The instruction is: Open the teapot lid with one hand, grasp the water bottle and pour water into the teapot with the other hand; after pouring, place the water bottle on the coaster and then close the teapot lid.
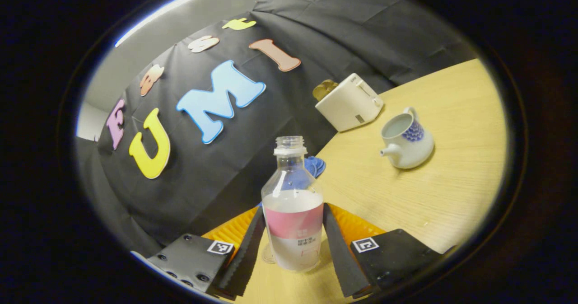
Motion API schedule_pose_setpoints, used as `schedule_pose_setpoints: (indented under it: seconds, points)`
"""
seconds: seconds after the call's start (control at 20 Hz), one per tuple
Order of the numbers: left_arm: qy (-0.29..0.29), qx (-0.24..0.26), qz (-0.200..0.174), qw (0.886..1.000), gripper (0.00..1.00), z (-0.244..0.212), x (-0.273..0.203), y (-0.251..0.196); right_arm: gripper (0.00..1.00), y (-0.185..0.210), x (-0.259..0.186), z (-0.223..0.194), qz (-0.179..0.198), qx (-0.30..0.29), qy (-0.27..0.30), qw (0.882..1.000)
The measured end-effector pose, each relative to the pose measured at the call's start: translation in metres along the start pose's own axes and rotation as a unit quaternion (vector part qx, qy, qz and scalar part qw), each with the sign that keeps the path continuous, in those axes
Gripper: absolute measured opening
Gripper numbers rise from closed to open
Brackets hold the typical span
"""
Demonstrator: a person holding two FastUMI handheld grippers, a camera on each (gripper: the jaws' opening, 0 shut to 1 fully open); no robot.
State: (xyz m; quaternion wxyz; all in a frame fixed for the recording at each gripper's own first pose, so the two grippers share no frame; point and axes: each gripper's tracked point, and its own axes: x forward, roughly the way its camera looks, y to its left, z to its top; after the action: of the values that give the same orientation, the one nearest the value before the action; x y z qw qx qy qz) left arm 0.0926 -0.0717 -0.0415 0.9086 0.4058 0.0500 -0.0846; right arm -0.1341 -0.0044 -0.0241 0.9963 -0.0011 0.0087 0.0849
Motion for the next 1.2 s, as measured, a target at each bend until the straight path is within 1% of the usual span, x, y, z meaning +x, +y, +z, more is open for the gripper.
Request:
schedule_pose_setpoints:
  seconds: [0.1, 0.3, 0.5, 0.65, 0.8, 0.95, 1.05, 1.2]
  points:
    - [0.004, 0.035, 0.005, 0.999, 0.87, 0.002, 0.001, -0.002, 0.03, -0.001, -0.003, 0.003, -0.003, 0.005, -0.005, 1.0]
    - [0.008, 0.096, 0.001, 0.995, 0.87, 0.009, 0.005, -0.011, 0.04, 0.007, -0.01, 0.006, 0.004, 0.013, -0.007, 1.0]
    - [0.005, 0.143, 0.001, 0.99, 0.87, 0.019, 0.009, -0.019, 0.03, 0.006, -0.019, 0.009, 0.0, 0.011, -0.01, 1.0]
    - [0.002, 0.182, 0.0, 0.983, 0.87, 0.026, 0.007, -0.024, 0.04, 0.004, -0.024, 0.008, -0.004, 0.014, -0.008, 1.0]
    - [0.001, 0.209, -0.011, 0.978, 0.86, 0.033, 0.013, -0.038, 0.04, -0.001, -0.026, 0.007, -0.01, 0.012, -0.008, 1.0]
    - [0.0, 0.246, -0.015, 0.969, 0.87, 0.04, 0.018, -0.048, 0.04, -0.003, -0.028, 0.008, -0.012, 0.019, -0.008, 1.0]
    - [-0.001, 0.257, -0.028, 0.966, 0.87, 0.044, 0.02, -0.058, 0.03, -0.005, -0.029, 0.008, -0.014, 0.018, -0.008, 1.0]
    - [0.001, 0.289, -0.035, 0.957, 0.87, 0.048, 0.024, -0.066, 0.04, -0.006, -0.029, 0.006, -0.013, 0.02, -0.005, 1.0]
